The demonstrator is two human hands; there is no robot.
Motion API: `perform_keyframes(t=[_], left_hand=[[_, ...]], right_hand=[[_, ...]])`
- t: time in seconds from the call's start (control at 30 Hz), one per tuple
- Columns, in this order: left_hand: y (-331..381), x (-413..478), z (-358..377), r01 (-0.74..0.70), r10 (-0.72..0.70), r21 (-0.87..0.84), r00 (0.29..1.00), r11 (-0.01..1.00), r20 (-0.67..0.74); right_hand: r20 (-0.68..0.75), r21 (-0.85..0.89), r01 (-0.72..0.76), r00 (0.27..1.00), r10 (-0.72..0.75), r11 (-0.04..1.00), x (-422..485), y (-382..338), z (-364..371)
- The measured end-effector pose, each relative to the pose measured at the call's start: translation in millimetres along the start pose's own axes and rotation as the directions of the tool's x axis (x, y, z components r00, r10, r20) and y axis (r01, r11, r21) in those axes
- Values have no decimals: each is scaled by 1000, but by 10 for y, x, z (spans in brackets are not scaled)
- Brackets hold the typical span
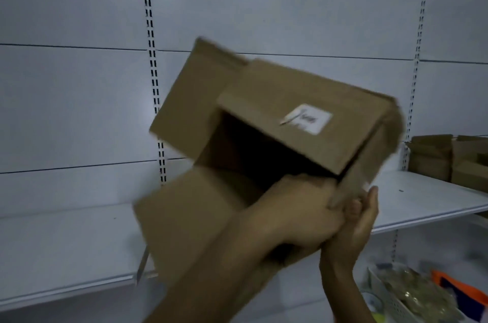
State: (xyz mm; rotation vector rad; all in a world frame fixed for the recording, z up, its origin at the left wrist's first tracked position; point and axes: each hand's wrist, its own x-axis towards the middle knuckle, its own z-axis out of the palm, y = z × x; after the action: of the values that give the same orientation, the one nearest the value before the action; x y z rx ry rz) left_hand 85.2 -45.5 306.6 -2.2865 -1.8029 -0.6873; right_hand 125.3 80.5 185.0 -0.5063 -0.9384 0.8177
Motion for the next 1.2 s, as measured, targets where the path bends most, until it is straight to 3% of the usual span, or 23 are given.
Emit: perform_keyframes(t=[0.07,0.17,0.27,0.33,0.43,0.5,0.6,0.77,0.87,1.07,1.2], left_hand=[[2,71,5,-31,31,53,1000,998,0],[-352,-32,-3,106,-92,-240,993,965,70],[-799,-386,-17,191,-247,-665,969,722,10],[-1132,-658,-10,203,-403,-763,912,613,-81],[-1546,-1025,71,295,-593,-686,767,665,-245],[-1719,-1208,175,318,-683,-721,672,616,-288],[-1894,-1344,317,342,-731,-743,622,576,-281],[-1981,-1310,374,332,-734,-741,607,583,-305],[-1966,-1317,385,299,-755,-768,562,566,-337],[-1891,-1389,359,229,-776,-752,328,618,-539],[-1887,-1373,355,243,-731,-690,247,682,-636]], right_hand=[[-87,-34,33,996,-36,999,37,-1,-48],[-33,-165,33,999,-39,986,-1,-69,-73],[115,-249,-28,992,58,968,-103,-88,38],[231,-284,-69,963,138,956,-141,-30,170],[488,-434,86,859,154,897,-225,105,428],[622,-484,186,760,187,855,-308,225,592],[698,-557,208,642,317,804,-380,366,706],[719,-563,300,637,278,770,-359,469,665],[731,-533,353,649,209,769,-377,505,650],[762,-334,430,647,-28,839,-480,409,554],[789,-280,452,611,-65,847,-493,392,551]])
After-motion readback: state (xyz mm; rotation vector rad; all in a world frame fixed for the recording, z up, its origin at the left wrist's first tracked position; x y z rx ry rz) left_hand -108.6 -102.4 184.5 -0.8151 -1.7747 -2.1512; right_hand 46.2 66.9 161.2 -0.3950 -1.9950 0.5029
